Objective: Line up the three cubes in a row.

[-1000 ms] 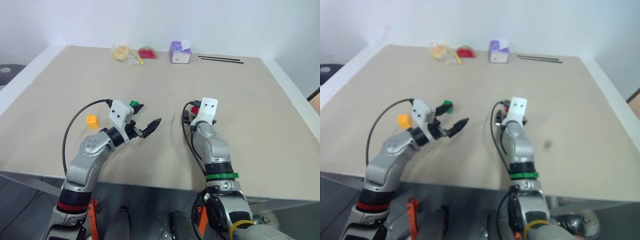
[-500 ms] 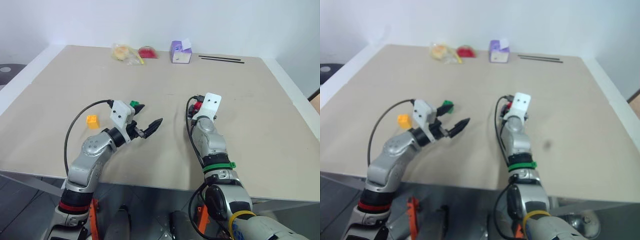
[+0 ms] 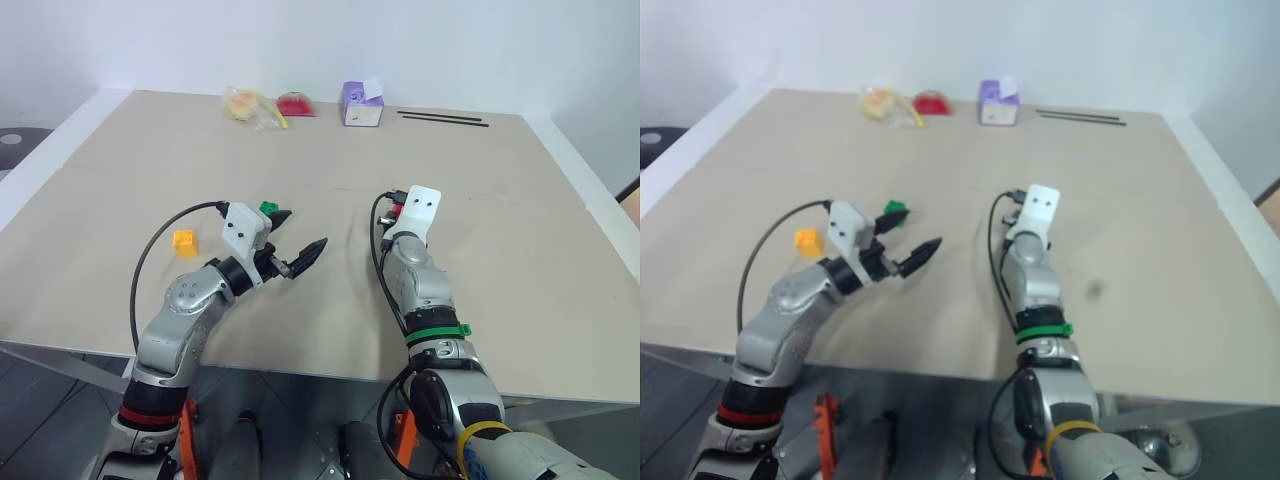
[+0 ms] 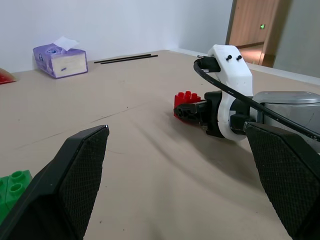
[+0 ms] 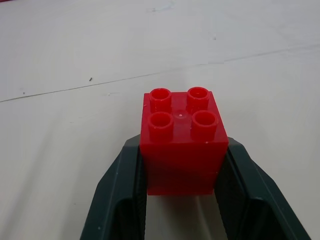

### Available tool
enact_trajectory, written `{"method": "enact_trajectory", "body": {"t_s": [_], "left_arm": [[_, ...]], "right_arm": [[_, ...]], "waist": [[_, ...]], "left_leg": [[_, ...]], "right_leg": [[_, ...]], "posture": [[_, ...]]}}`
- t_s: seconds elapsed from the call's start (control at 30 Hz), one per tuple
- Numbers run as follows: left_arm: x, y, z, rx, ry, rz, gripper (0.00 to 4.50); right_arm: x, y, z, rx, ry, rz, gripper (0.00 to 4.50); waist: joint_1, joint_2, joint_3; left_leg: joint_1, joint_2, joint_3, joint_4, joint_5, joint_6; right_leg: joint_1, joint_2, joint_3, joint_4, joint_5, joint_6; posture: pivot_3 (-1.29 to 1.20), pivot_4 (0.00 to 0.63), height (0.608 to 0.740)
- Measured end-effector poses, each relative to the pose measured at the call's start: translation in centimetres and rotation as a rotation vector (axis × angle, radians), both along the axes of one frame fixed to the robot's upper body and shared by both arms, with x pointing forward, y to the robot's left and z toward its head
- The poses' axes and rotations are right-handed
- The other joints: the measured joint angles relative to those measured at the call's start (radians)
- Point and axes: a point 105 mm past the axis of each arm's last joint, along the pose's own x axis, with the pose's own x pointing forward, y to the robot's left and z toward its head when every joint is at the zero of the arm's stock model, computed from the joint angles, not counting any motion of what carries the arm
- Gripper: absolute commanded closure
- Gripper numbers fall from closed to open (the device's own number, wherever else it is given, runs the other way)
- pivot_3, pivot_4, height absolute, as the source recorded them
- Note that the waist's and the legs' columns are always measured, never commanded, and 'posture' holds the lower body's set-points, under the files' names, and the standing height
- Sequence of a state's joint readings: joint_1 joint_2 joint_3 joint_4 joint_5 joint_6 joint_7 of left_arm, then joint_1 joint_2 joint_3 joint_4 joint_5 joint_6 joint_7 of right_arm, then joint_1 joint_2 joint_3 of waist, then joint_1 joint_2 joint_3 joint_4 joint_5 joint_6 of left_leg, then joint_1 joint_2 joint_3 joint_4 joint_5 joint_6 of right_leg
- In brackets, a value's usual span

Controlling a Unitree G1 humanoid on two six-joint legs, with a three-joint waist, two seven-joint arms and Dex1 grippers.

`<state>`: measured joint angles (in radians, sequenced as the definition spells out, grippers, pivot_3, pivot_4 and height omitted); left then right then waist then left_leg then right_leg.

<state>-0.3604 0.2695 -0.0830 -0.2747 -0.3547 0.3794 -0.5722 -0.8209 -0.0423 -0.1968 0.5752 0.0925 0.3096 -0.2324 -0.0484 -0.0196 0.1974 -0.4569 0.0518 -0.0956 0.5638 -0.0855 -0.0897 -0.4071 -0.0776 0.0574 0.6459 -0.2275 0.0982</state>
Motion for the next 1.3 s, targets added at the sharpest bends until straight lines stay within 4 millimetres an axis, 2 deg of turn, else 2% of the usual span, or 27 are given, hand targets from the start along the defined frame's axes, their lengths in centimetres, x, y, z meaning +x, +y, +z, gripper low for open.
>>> {"method": "enact_trajectory", "body": {"t_s": [0.07, 0.17, 0.33, 0.43, 0.57, 0.63, 0.77, 0.93, 1.3], "left_arm": [[-0.6, 0.2, -0.6, 0.038, 0.007, -0.029, 0.00], [-1.5, 0.9, -2.0, 0.130, 0.027, -0.084, 0.00], [-2.7, 2.0, -2.8, 0.235, 0.029, -0.170, 0.00], [-3.2, 2.7, -2.8, 0.262, 0.013, -0.214, 0.00], [-3.8, 3.2, -2.8, 0.279, 0.008, -0.256, 0.00], [-4.1, 3.4, -2.8, 0.288, 0.009, -0.291, 0.00], [-4.4, 3.7, -2.7, 0.292, 0.015, -0.328, 0.00], [-4.6, 3.8, -2.7, 0.302, 0.018, -0.344, 0.00], [-4.6, 4.0, -2.9, 0.309, 0.034, -0.341, 0.00]], "right_arm": [[0.1, 0.2, 0.2, -0.044, -0.013, 0.100, 3.25], [-0.5, 0.7, 1.3, -0.145, -0.058, 0.369, 3.25], [-3.9, 1.2, 3.9, -0.305, -0.096, 0.898, 3.25], [-6.4, 1.5, 3.8, -0.361, -0.057, 1.184, 3.25], [-8.5, 2.0, 3.3, -0.362, -0.005, 1.405, 3.25], [-9.0, 2.5, 3.0, -0.367, 0.030, 1.502, 3.25], [-9.2, 2.9, 2.8, -0.422, 0.065, 1.598, 3.25], [-9.7, 2.7, 1.2, -0.453, 0.138, 1.670, 3.25], [-10.8, 1.4, -0.8, -0.453, 0.209, 1.695, 3.25]], "waist": [[0.000, 0.000, 0.000], [0.001, 0.001, 0.001], [0.000, 0.001, 0.001], [0.000, 0.001, 0.001], [-0.001, 0.001, 0.001], [-0.001, 0.001, 0.001], [0.000, 0.001, 0.001], [0.002, 0.001, 0.001], [0.002, 0.001, 0.001]], "left_leg": [[0.000, 0.000, 0.000, -0.001, 0.000, 0.000], [-0.001, 0.000, 0.000, -0.001, 0.000, 0.000], [-0.001, 0.000, 0.000, -0.001, 0.000, -0.001], [-0.001, 0.000, 0.001, -0.001, -0.001, -0.001], [-0.001, 0.001, 0.001, -0.001, -0.001, -0.002], [-0.001, 0.001, 0.002, 0.000, -0.001, -0.002], [-0.001, 0.001, 0.002, 0.000, -0.001, -0.002], [-0.001, 0.000, 0.002, 0.000, -0.002, -0.003], [-0.001, 0.000, 0.002, 0.000, -0.002, -0.003]], "right_leg": [[0.000, 0.000, 0.000, 0.000, 0.000, 0.000], [0.000, 0.000, 0.001, 0.000, -0.001, 0.000], [-0.001, 0.000, 0.000, 0.000, -0.002, 0.000], [-0.001, 0.000, 0.001, 0.000, -0.002, 0.000], [-0.002, 0.000, 0.001, 0.000, -0.002, 0.000], [-0.002, 0.000, 0.001, 0.000, -0.002, -0.001], [-0.002, 0.000, 0.001, 0.000, -0.002, 0.000], [-0.002, 0.000, 0.001, 0.000, -0.003, 0.000], [-0.002, 0.000, 0.001, 0.000, -0.003, 0.000]], "posture": [[0.00, 0.150, 0.740], [0.00, 0.150, 0.740], [0.00, 0.150, 0.740], [0.00, 0.150, 0.740], [0.00, 0.150, 0.740], [0.00, 0.150, 0.740], [0.00, 0.150, 0.740], [0.00, 0.150, 0.740], [0.00, 0.150, 0.740]]}}
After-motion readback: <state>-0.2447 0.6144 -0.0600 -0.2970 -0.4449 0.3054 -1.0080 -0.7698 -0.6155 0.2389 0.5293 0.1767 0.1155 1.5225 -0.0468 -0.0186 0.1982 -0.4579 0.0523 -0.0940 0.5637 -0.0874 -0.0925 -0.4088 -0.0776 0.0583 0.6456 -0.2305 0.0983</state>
